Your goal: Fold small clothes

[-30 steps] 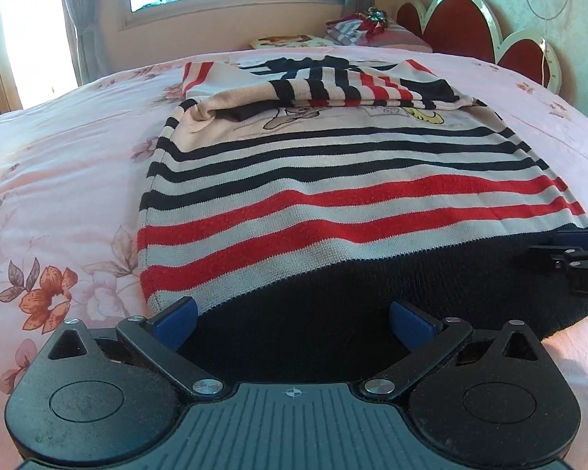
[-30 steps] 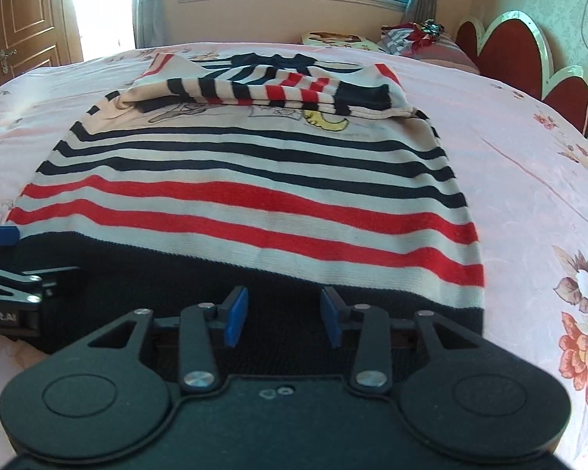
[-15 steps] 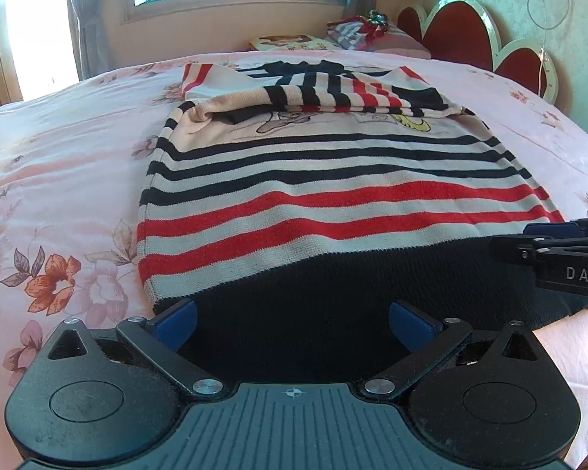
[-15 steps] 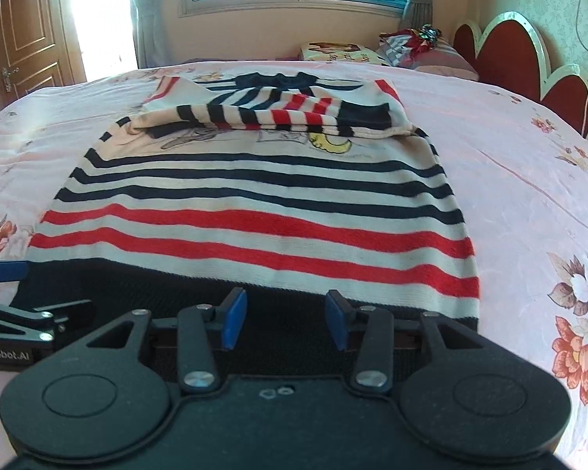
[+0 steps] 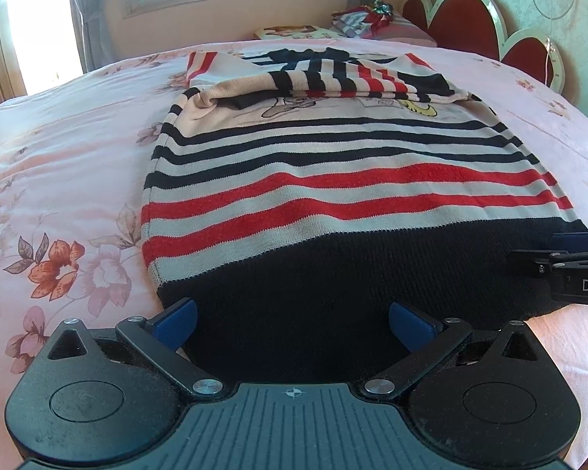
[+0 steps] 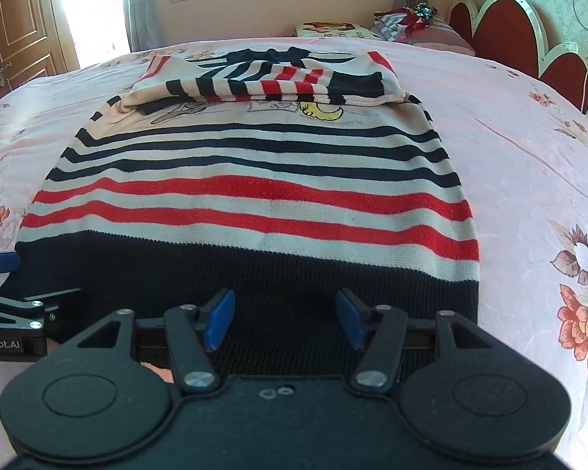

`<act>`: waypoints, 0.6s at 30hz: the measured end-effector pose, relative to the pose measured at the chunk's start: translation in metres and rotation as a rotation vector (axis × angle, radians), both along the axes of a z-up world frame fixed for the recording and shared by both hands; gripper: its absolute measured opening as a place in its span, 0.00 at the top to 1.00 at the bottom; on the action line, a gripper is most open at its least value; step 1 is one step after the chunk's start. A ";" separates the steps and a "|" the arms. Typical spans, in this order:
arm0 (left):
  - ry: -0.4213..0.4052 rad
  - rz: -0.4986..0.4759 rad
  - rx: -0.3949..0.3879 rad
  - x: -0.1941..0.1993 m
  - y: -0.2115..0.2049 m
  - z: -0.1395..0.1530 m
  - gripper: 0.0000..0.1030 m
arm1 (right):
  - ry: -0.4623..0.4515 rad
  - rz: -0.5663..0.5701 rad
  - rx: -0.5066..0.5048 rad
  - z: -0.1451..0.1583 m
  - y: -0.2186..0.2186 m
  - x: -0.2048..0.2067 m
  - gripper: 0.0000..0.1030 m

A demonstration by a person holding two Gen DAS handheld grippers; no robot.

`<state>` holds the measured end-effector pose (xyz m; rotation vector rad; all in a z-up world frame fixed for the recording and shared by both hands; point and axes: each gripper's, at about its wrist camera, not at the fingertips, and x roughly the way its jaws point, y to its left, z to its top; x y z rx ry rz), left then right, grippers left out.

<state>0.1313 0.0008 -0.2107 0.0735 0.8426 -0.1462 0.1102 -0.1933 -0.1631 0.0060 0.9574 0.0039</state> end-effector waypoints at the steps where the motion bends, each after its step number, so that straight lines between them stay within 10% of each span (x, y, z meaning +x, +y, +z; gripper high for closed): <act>1: -0.002 -0.003 0.005 0.000 -0.001 -0.001 0.00 | 0.003 -0.002 -0.009 -0.002 -0.001 -0.001 0.40; 10: -0.010 -0.010 -0.009 -0.002 0.001 -0.004 0.00 | 0.059 -0.051 -0.012 -0.014 0.008 0.008 0.04; 18: -0.023 -0.022 -0.007 -0.007 0.000 -0.005 0.00 | 0.037 -0.059 -0.016 -0.016 0.010 0.004 0.01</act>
